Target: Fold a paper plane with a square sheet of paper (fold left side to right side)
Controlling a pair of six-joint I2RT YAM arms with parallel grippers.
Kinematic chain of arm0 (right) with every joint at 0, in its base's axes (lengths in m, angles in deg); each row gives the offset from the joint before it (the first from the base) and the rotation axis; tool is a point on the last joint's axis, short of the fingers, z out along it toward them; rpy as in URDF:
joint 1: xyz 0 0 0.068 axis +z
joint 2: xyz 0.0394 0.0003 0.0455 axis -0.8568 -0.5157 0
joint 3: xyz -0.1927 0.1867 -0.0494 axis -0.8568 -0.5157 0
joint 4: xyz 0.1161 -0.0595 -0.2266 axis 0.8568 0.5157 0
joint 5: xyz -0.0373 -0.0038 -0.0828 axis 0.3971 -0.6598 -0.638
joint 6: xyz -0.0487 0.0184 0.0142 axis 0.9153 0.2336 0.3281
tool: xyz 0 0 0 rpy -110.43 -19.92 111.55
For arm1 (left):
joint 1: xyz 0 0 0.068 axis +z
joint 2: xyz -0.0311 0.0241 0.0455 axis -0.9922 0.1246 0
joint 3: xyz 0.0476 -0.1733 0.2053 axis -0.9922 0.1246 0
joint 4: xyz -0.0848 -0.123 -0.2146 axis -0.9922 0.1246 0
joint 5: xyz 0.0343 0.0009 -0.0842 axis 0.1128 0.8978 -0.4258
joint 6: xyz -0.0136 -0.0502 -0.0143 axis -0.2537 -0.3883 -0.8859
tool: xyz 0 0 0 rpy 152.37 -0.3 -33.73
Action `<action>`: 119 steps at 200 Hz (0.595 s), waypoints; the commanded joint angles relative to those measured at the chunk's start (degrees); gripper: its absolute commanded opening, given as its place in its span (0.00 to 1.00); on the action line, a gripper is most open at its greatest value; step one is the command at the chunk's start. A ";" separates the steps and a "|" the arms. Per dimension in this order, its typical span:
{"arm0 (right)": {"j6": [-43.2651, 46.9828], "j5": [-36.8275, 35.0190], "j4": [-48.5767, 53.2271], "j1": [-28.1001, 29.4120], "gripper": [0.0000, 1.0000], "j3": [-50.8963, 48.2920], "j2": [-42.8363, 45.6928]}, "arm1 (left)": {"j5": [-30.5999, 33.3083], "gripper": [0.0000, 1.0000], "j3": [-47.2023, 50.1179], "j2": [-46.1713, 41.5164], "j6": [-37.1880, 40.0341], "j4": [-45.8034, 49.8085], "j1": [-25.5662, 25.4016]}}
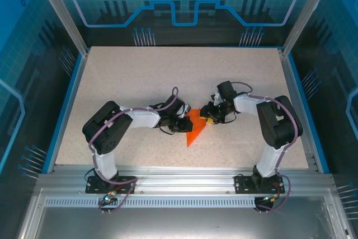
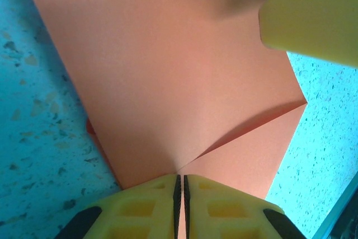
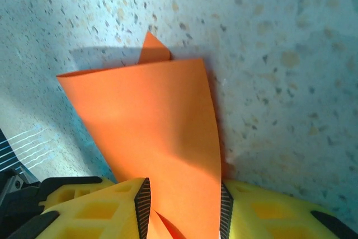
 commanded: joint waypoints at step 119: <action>3.46 -2.13 1.84 0.12 0.00 3.89 0.81 | 2.59 0.29 -1.35 -3.96 5.74 3.14 -0.22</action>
